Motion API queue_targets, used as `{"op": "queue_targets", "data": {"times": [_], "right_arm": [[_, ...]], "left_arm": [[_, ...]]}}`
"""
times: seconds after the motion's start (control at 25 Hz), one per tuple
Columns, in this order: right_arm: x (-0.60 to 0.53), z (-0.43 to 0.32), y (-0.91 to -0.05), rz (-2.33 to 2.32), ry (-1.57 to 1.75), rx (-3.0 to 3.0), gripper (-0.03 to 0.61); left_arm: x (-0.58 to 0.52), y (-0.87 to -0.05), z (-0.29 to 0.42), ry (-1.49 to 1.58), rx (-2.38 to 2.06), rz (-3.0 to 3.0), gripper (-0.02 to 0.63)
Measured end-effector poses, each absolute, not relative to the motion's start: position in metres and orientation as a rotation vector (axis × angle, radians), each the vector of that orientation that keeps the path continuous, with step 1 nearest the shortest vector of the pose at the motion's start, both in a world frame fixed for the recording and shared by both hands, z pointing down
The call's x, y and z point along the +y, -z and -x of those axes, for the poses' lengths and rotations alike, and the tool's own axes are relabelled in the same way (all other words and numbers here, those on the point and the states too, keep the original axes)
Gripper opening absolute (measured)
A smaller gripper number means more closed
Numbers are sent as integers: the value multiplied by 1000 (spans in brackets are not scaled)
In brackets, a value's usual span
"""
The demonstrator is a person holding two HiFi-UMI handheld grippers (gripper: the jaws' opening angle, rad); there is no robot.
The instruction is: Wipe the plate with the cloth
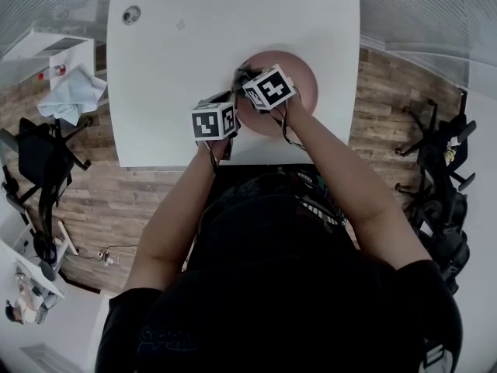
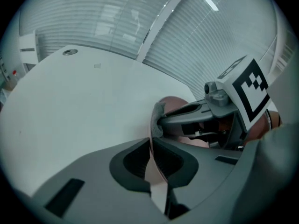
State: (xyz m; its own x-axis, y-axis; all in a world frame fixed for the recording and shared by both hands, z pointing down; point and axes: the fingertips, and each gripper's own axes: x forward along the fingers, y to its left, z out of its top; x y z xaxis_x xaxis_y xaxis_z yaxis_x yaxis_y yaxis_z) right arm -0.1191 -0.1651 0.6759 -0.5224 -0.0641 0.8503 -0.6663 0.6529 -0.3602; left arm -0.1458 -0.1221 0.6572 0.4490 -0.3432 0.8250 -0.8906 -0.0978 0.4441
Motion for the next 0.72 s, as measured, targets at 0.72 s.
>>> {"op": "queue_targets", "data": {"times": [0.72], "right_arm": [[-27, 95, -677, -159, -778, -1875, 35]], "left_arm": [[-128, -658, 147, -647, -1130, -1659, 28]]}}
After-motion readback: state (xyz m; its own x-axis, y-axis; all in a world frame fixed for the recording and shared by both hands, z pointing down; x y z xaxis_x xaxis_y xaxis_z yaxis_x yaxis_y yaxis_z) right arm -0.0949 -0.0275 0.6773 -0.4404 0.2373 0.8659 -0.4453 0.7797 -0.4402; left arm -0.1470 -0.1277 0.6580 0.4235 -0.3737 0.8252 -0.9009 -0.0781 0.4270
